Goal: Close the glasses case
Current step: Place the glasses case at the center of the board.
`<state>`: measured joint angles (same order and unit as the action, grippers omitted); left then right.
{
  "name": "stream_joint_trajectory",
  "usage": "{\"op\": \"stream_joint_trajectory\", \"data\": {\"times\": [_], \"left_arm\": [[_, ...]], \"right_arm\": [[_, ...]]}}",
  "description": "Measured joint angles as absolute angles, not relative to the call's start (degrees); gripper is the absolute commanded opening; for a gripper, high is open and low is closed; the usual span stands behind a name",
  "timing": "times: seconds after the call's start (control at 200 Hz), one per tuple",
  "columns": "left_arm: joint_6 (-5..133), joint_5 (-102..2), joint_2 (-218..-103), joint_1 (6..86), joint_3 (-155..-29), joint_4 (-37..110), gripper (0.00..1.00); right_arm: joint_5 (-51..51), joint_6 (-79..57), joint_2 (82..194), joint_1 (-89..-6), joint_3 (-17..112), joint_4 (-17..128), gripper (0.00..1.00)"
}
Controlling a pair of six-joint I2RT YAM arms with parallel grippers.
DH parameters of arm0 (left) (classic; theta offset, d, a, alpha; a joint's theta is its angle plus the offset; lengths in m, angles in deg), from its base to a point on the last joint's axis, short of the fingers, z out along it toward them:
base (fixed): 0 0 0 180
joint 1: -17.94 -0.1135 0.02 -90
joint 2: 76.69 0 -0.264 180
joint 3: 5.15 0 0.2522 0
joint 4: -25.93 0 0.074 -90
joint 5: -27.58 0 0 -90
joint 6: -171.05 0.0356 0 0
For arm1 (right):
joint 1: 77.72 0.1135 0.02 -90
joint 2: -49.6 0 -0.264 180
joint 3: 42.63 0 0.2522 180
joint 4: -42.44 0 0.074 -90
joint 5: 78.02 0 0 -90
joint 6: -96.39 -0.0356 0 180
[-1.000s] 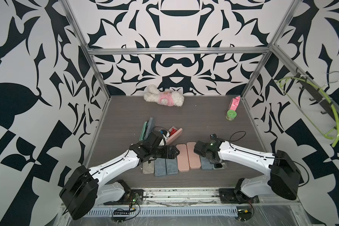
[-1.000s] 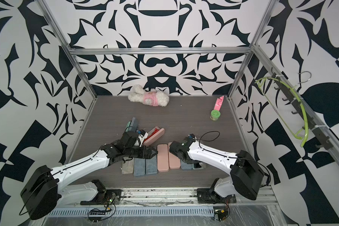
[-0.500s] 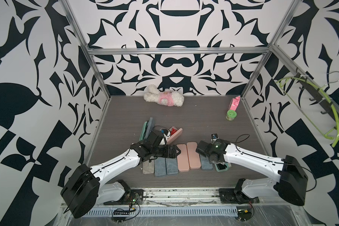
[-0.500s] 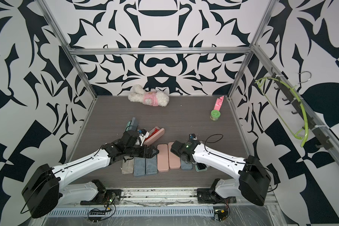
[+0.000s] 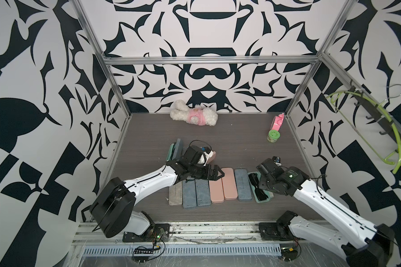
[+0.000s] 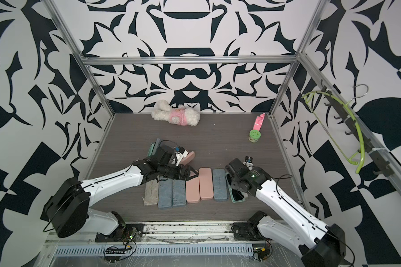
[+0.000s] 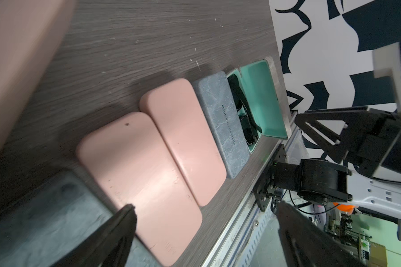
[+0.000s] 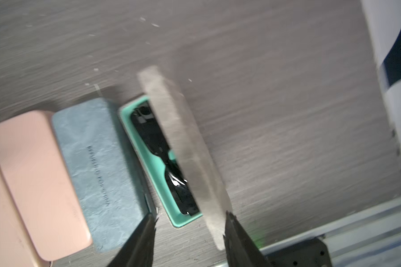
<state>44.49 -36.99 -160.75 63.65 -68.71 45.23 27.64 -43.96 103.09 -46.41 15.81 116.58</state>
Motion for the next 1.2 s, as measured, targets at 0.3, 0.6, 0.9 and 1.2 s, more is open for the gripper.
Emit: {"op": "stream_joint_trajectory", "data": {"times": [0.3,0.6,0.9,1.2], "left_arm": [[43.0,-33.6,-168.9,68.0,-74.7,44.7,0.99],[43.2,-32.6,-173.4,72.0,-81.5,49.5,0.98],[44.4,-30.5,-178.0,72.7,-87.7,53.7,0.97],[45.1,-29.2,-178.6,72.8,-86.3,53.7,0.97]], "right_arm": [[21.5,-42.8,102.9,-50.3,12.3,114.7,0.54],[18.8,-43.2,101.2,-50.3,8.6,112.1,0.54],[17.1,-43.0,102.1,-50.4,6.3,108.6,0.54],[17.5,-42.3,105.8,-50.4,6.5,106.8,0.54]]}}
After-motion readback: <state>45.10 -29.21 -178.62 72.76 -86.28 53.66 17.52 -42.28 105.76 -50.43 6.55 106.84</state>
